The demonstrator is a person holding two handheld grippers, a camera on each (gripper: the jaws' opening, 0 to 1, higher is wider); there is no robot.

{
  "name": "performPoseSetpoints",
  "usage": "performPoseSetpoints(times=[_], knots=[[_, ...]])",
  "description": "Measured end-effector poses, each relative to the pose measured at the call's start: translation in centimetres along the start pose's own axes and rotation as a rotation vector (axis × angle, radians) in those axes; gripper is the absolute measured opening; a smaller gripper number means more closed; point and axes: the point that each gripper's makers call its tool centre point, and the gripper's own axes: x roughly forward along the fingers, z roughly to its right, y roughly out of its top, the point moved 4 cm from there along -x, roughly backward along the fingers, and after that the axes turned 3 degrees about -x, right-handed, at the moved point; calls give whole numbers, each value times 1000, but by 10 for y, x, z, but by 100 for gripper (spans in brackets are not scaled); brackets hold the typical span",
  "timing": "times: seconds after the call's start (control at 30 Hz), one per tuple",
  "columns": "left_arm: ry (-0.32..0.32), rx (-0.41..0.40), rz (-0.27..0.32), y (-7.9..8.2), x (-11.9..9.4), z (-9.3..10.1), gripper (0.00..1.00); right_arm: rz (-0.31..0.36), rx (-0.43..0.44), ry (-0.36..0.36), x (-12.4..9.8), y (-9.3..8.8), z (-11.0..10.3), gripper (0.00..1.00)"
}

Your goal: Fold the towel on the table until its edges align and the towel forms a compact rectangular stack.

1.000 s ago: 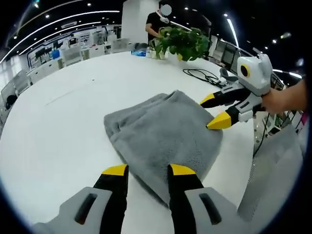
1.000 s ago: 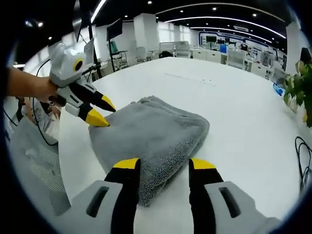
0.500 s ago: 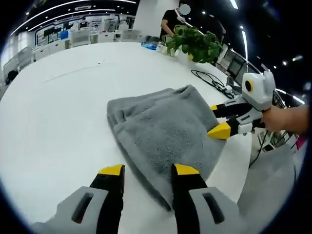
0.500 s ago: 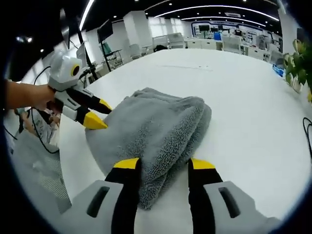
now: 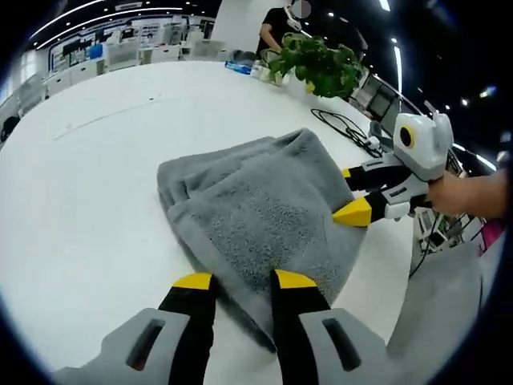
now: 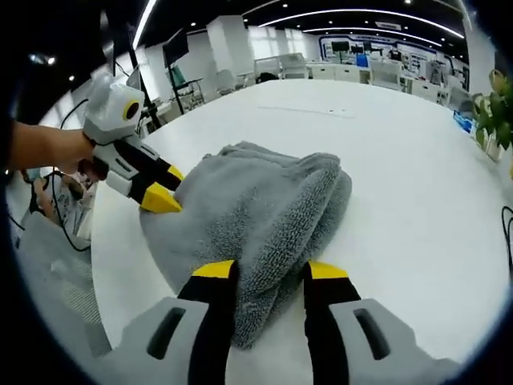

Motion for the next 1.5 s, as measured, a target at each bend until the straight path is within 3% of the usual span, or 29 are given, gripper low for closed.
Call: performPoseSetpoints(times=[0.27,0.6,1.13,1.37,1.5], knots=[[22,38,-1,19,8,-17,28,-5,-5,-25,13,15,13,32],[36,15,6,36,15,-38,29,-24,-37,-30,28,35,27,32],[44,83,-22,51,20,-45,29,-36,-34,-44,35,44,37,33],[51,53,-10,51,17,-44,29,-48,-40,-50,32,46,38,34],[67,90,19,55,8,-43,29,-16,-52,-75,23,51,39,37]])
